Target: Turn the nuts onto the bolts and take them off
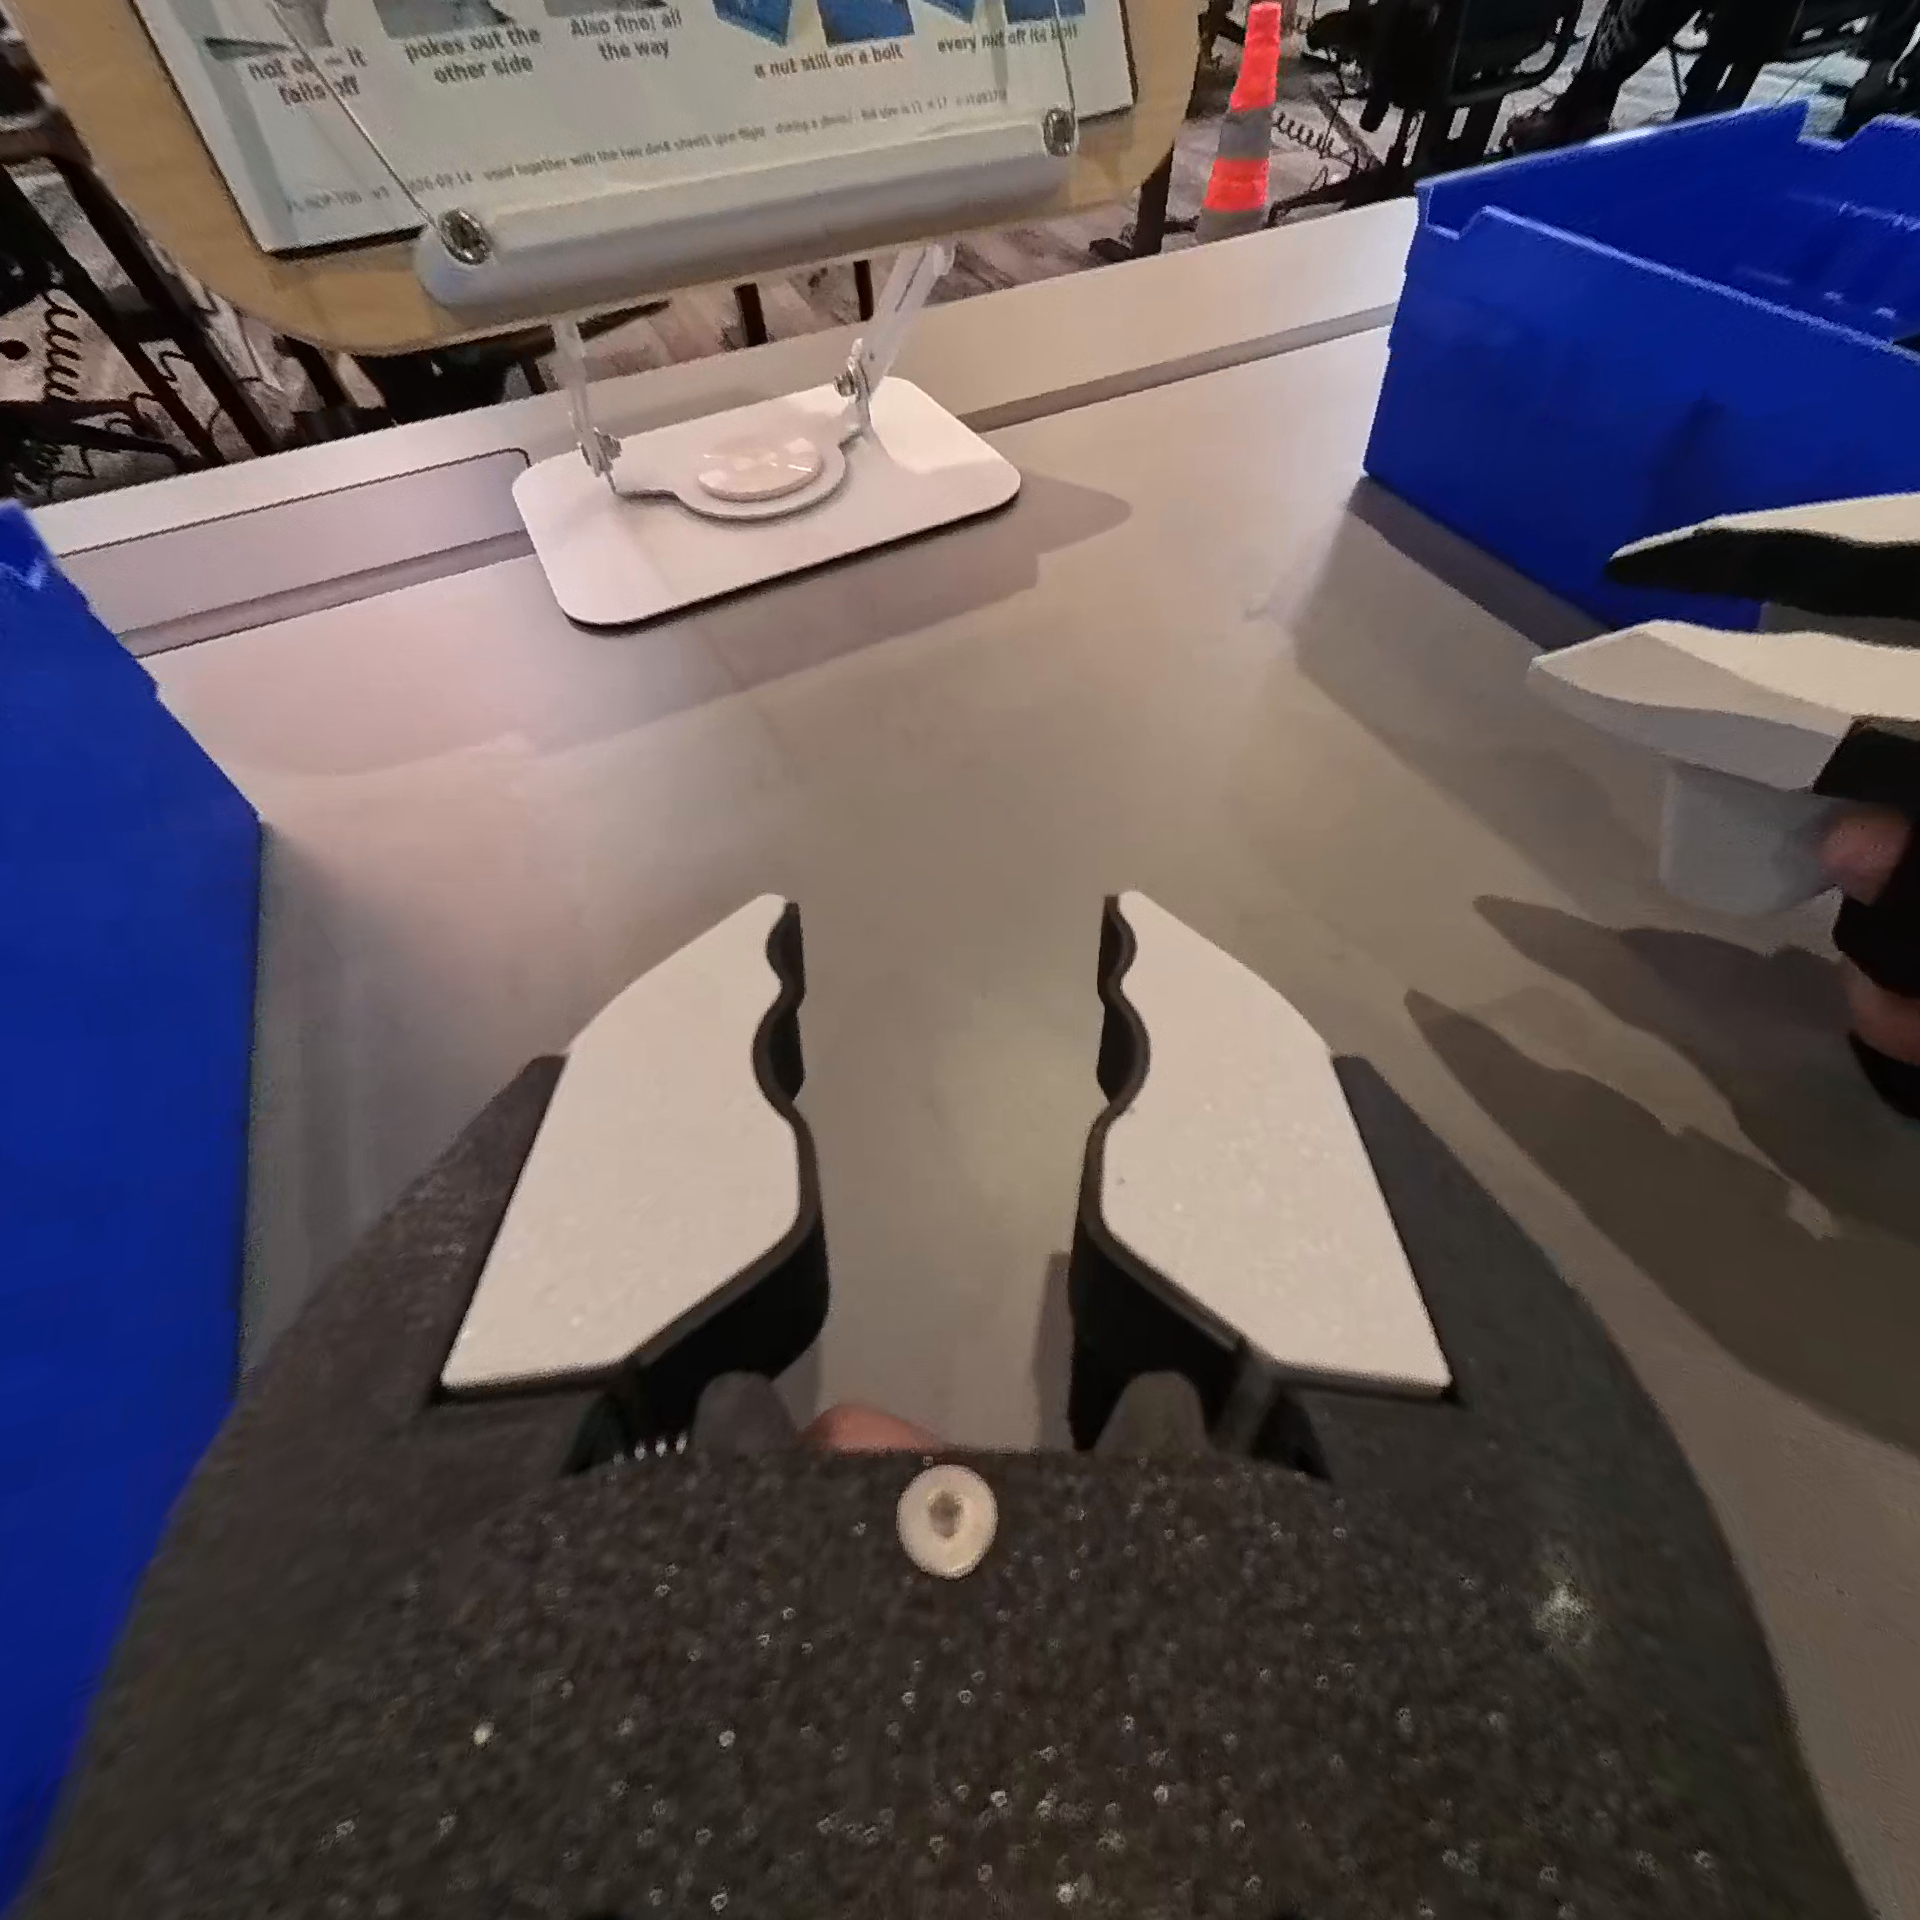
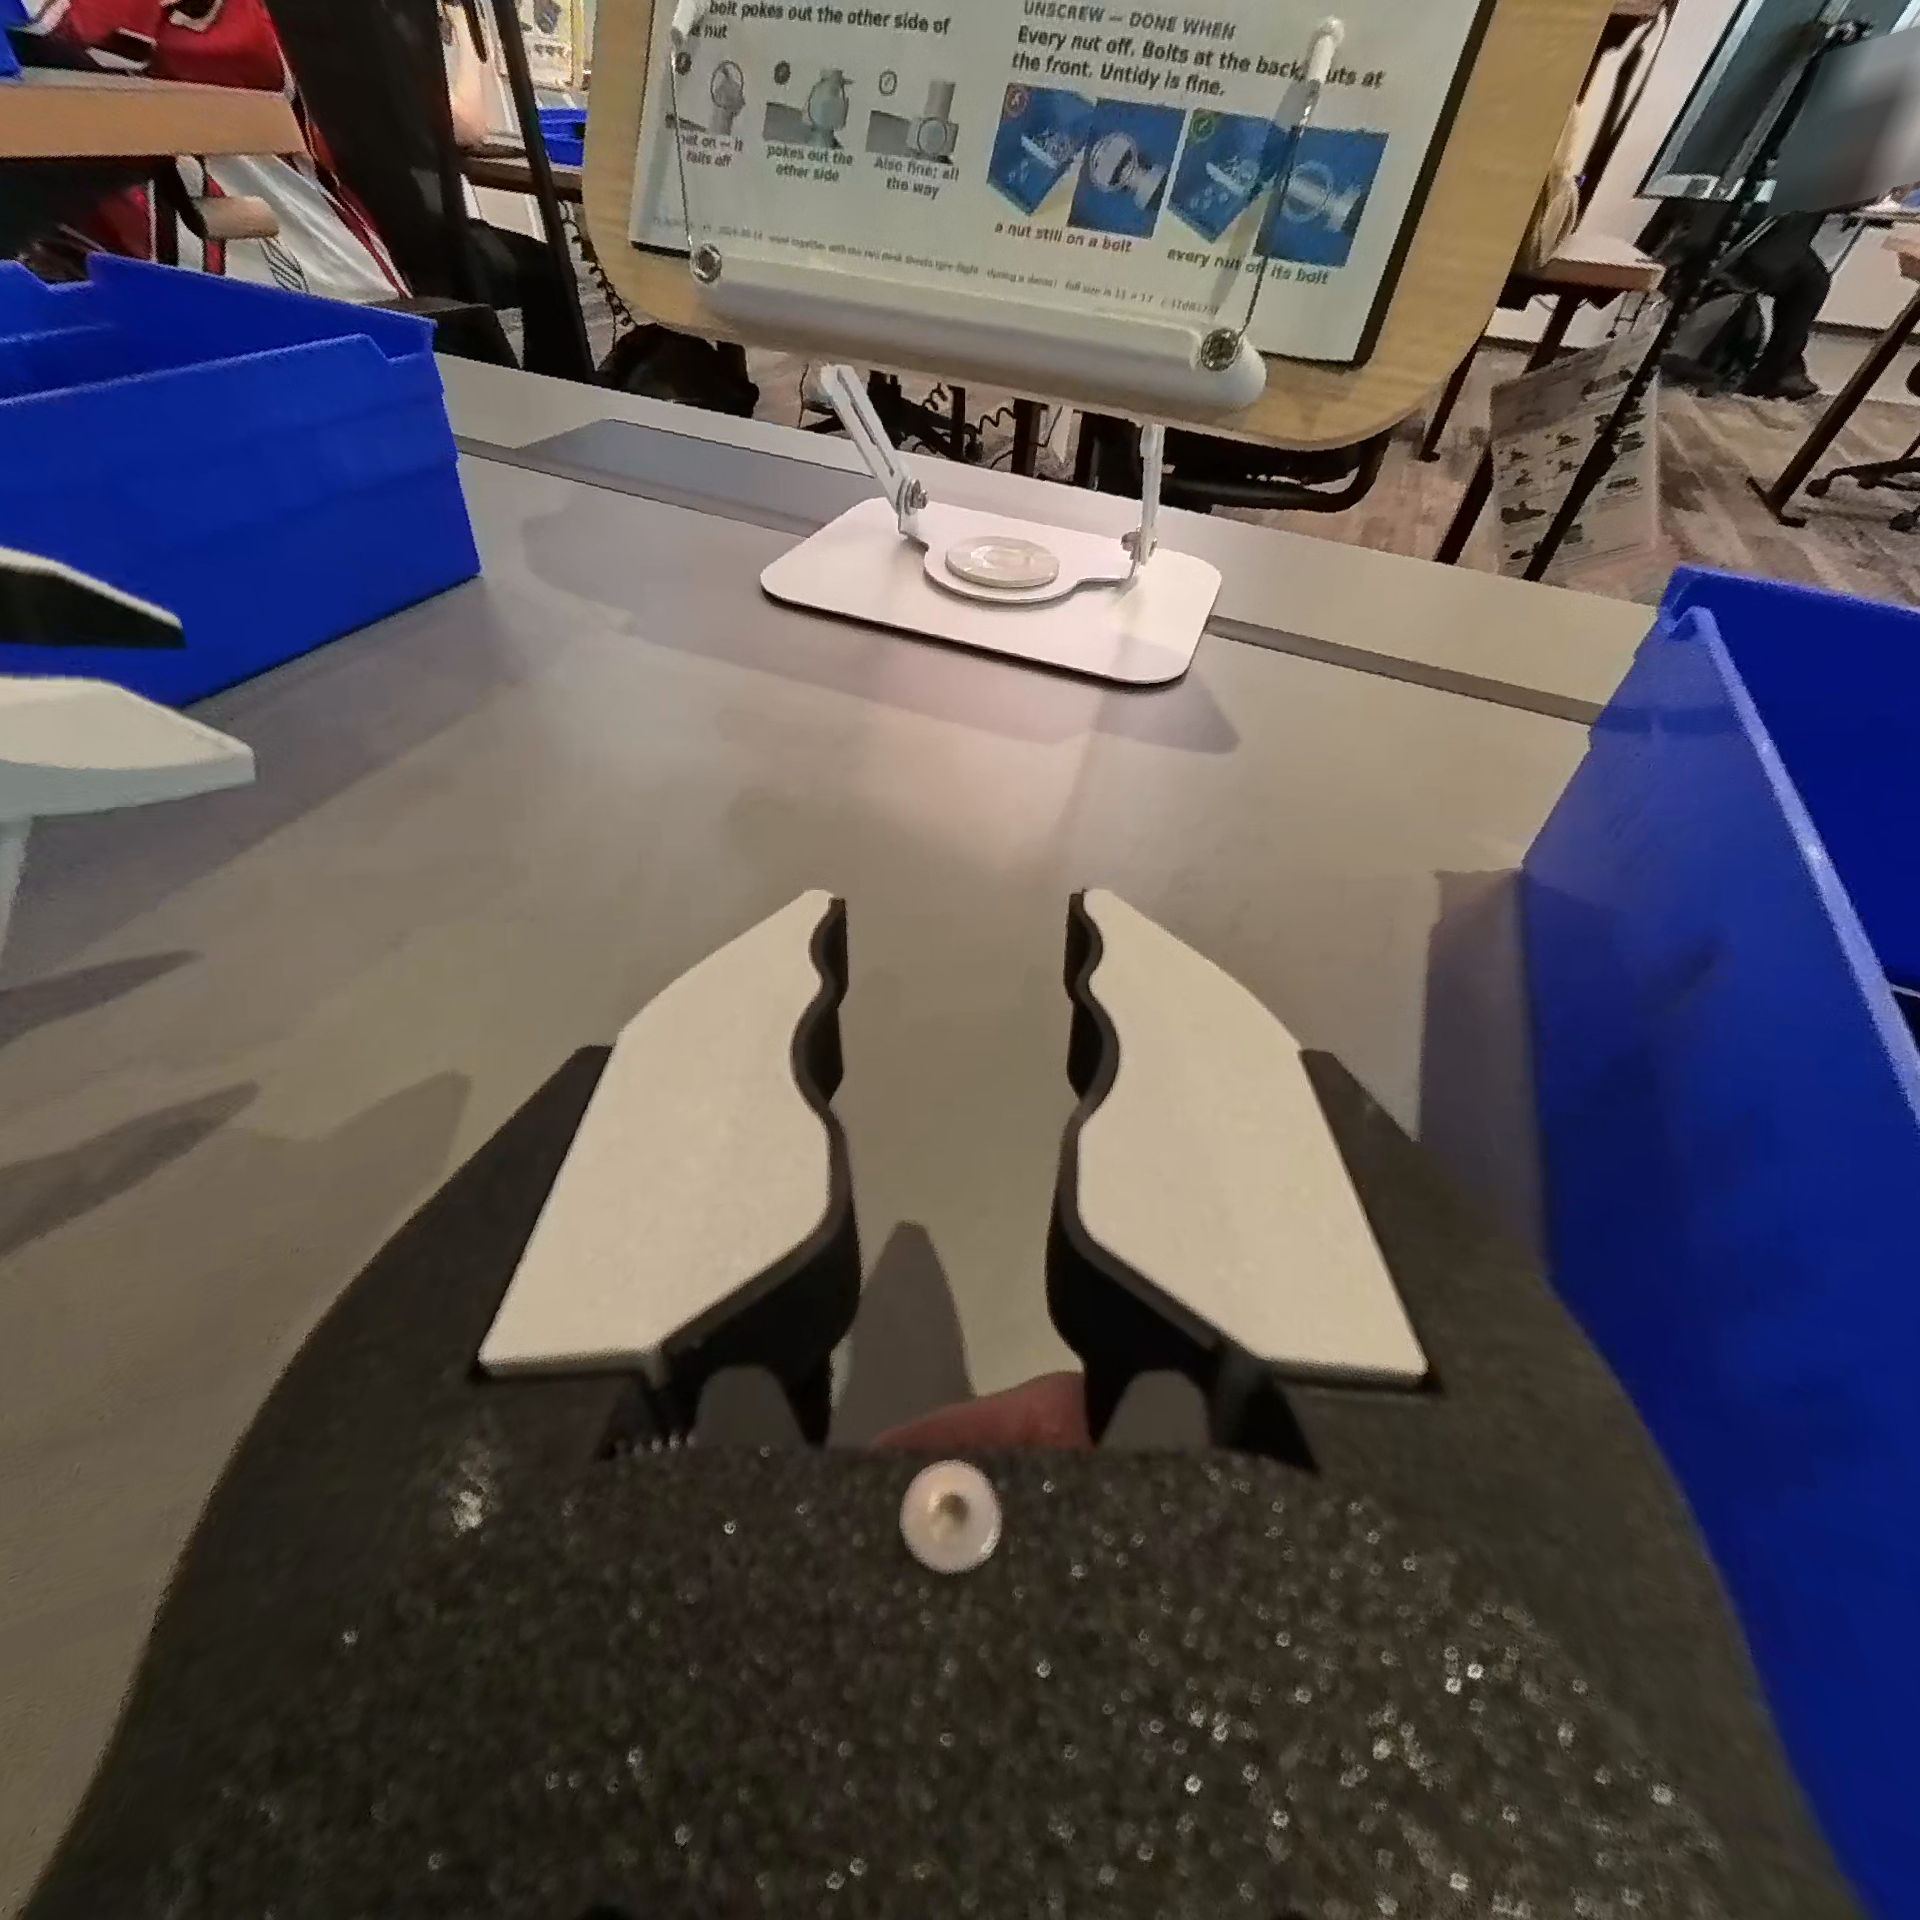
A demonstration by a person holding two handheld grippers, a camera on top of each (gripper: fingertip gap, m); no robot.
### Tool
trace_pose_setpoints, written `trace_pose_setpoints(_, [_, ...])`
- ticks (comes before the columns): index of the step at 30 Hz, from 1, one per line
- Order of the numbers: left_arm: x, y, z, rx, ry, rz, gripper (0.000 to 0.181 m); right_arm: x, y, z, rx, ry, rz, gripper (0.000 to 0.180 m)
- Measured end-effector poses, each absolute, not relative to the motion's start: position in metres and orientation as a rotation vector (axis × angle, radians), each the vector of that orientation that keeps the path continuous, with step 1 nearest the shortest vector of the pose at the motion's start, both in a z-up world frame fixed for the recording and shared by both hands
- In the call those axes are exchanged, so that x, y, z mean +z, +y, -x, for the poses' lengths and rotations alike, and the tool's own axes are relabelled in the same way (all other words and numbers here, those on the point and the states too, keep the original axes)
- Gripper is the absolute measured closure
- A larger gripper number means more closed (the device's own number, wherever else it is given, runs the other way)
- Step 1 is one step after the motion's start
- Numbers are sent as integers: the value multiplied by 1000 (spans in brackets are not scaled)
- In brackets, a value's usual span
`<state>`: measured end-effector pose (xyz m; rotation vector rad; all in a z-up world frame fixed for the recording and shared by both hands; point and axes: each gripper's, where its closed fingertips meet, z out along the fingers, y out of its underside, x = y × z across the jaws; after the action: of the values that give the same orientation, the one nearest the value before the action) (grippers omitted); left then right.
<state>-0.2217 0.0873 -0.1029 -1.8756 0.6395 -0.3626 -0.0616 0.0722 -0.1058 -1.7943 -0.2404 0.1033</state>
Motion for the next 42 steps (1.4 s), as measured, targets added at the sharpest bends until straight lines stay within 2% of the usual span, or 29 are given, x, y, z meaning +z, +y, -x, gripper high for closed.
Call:
trace_pose_setpoints(6, [-104, 79, 214, -391, 693, 1908, 122, -108, 72, 59, 107, -236, 1806, 140])
trace_pose_setpoints(9, [-66, 72, 231, -344, 710, 1866, 120, -109, 72, 59, 130, -227, 1815, 140])
trace_pose_setpoints(14, [17, 70, 320, -239, 654, 1866, 120, -109, 73, 59, 163, -219, 1825, 141])
trace_pose_setpoints(19, [36, 106, 421, -110, 558, 2089, 119, -107, 74, 60, 170, -221, 1825, 142])
trace_pose_setpoints(25, [-20, 157, 464, -89, 466, 2361, 121, -107, 74, 59, 168, -226, 1831, 143])
trace_pose_setpoints(33, [-128, 172, 450, -243, 496, 2730, 132, -107, 72, 59, 186, -231, 1838, 145])
trace_pose_setpoints(42, [-175, 163, 447, -217, 493, 2951, 132, -105, 70, 63, 171, -257, 1840, 146])
